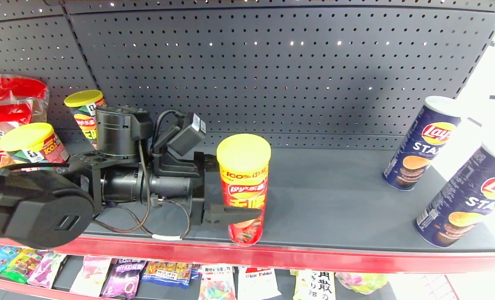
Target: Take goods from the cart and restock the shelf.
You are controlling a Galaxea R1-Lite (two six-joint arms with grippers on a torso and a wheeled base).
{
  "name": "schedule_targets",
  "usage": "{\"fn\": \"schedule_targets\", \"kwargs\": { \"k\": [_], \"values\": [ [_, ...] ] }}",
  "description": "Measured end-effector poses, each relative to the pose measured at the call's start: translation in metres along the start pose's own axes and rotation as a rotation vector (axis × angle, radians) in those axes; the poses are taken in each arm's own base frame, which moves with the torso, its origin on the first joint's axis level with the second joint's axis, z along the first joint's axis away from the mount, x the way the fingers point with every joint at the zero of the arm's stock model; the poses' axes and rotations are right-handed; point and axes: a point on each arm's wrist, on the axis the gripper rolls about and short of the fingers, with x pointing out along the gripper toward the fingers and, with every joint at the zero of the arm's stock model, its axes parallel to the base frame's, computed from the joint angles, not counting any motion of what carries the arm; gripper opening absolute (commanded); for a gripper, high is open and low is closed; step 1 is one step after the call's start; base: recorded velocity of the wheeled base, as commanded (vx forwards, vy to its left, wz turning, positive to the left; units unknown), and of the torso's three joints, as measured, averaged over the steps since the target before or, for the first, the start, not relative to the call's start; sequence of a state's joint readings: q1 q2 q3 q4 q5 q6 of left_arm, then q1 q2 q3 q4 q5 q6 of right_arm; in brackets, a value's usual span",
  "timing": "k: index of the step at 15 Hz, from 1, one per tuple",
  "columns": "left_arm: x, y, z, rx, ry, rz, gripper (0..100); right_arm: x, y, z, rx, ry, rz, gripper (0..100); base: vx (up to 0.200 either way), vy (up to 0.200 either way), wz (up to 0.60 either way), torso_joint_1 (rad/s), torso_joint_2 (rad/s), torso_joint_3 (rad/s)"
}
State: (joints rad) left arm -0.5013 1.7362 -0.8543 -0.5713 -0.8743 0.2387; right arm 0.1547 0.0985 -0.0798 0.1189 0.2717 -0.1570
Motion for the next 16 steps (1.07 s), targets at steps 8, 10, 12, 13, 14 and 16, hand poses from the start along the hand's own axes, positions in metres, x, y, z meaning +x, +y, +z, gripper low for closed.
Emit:
{"fn": "schedule_targets", "kwargs": {
  "k": [8,10,12,13,14,16],
  "values": [
    [-0.062,-0.055,-0.018,-0.045,0.045,0.165,100,0.01,-0.015,0.079,-0.01,0.01,0.053,0,0.0,0.0,0.0,0.0,0.0,0.0],
    [-0.081,-0.073,-0.019,-0.056,0.036,0.243,100,0.031,-0.025,0.119,-0.023,0.039,0.096,0,0.0,0.0,0.0,0.0,0.0,0.0],
    [-0.094,-0.088,-0.018,-0.066,0.017,0.299,100,0.058,-0.031,0.152,-0.034,0.062,0.175,0,0.0,0.0,0.0,0.0,0.0,0.0],
    [-0.1,-0.096,-0.019,-0.074,0.004,0.316,100,0.074,-0.033,0.166,-0.039,0.078,0.218,0,0.0,0.0,0.0,0.0,0.0,0.0],
    [-0.105,-0.103,-0.02,-0.074,-0.005,0.328,100,0.09,-0.033,0.178,-0.041,0.093,0.248,0,0.0,0.0,0.0,0.0,0.0,0.0],
    [-0.112,-0.112,-0.019,-0.058,-0.023,0.349,100,0.126,-0.033,0.201,-0.045,0.116,0.295,0,0.0,0.0,0.0,0.0,0.0,0.0]
  ]
}}
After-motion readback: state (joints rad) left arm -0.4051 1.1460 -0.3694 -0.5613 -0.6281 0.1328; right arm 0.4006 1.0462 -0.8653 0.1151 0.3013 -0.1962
